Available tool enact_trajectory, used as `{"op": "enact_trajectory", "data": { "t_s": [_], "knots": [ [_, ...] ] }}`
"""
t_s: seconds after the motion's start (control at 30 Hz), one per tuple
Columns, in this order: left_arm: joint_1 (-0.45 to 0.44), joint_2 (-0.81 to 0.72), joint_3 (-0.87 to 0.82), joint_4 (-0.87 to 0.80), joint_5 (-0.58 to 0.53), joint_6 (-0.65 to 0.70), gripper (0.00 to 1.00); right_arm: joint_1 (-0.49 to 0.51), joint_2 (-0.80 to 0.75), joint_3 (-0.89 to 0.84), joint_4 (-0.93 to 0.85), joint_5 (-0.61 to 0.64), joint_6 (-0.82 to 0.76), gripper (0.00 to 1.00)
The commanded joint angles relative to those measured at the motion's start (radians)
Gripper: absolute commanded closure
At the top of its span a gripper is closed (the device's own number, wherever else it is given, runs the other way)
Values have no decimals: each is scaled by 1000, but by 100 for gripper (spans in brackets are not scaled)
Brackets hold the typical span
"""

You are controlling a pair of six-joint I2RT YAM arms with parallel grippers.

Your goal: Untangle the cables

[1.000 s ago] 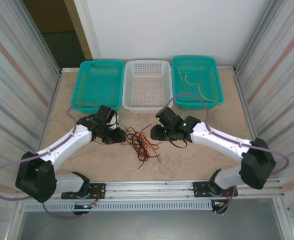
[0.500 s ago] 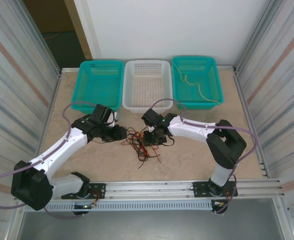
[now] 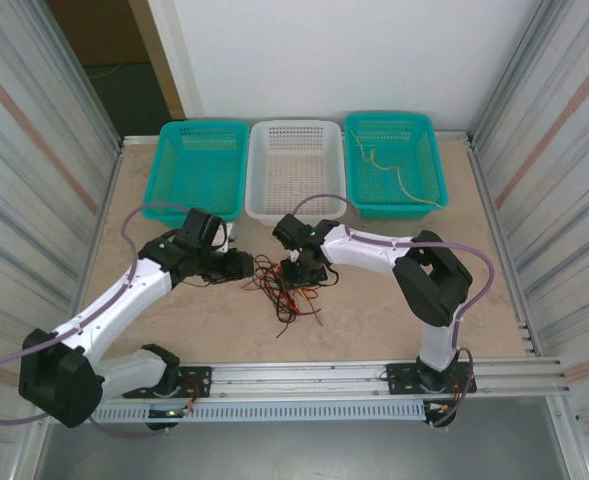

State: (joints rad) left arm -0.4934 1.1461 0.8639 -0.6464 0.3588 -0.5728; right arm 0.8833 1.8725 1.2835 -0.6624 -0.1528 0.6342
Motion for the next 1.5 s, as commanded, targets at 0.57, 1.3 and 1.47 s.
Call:
{"op": "enact_trajectory", "data": {
  "t_s": [0.57, 1.3, 1.47],
  "knots": [
    [-10, -27, -4, 240, 188, -93, 51, 103, -368, 43, -7, 36, -73, 100],
    [-42, -22, -70, 460, 218, -146, 27, 85, -603, 144, 37, 65, -77, 100],
    [-56, 7, -62, 401, 182, -140, 32, 85, -660, 141, 63, 87, -73, 100]
  ]
}}
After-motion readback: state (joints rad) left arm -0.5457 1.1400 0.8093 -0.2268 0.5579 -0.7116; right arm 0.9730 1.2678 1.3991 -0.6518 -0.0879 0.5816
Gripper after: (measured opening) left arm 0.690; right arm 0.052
